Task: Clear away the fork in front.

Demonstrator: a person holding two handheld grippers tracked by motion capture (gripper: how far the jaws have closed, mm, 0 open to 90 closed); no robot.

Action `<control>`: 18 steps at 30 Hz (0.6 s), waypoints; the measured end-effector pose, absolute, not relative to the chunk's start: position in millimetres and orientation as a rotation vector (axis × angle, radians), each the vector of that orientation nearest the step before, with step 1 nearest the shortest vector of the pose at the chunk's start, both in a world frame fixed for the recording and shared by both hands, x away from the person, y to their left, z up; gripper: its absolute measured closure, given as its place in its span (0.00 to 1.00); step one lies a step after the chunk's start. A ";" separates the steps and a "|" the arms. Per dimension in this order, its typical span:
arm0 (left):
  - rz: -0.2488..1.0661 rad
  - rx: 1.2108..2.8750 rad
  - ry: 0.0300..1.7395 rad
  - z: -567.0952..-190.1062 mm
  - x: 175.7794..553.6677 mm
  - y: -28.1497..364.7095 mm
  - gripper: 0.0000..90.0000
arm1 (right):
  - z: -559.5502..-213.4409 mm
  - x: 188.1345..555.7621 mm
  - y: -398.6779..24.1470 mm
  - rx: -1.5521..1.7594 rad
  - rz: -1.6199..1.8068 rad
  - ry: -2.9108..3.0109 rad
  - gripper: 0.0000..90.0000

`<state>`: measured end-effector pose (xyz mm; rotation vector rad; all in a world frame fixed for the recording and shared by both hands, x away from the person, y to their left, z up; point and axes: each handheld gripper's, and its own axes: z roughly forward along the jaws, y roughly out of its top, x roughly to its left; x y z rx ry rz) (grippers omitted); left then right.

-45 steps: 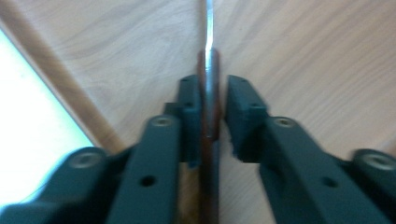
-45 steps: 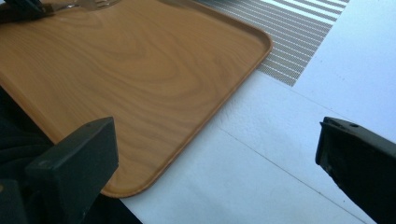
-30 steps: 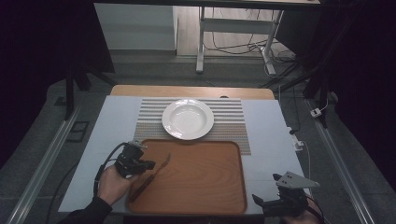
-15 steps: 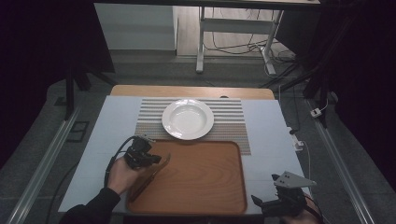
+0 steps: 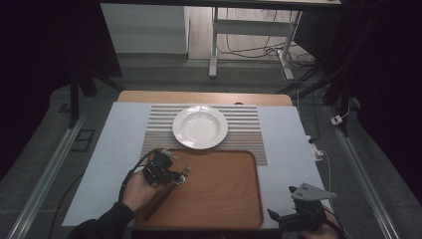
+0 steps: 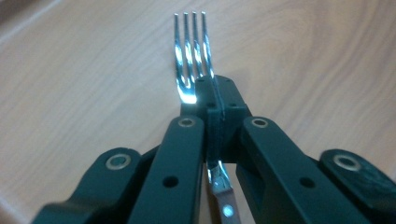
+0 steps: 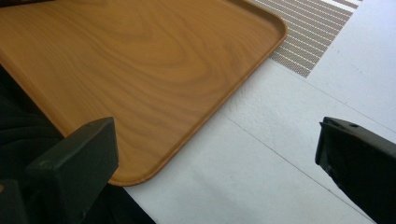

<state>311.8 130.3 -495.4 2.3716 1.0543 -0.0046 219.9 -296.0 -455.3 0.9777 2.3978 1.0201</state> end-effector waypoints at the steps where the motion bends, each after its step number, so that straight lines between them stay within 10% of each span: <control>1: -0.018 2.375 1.047 -495.9 309.4 129.9 0.99 | -455.3 219.9 -296.1 0.978 1.021 2.398 0.00; 18: -0.063 2.492 1.075 -508.6 284.8 133.3 0.99 | -455.2 219.9 -296.2 0.977 1.024 2.399 0.00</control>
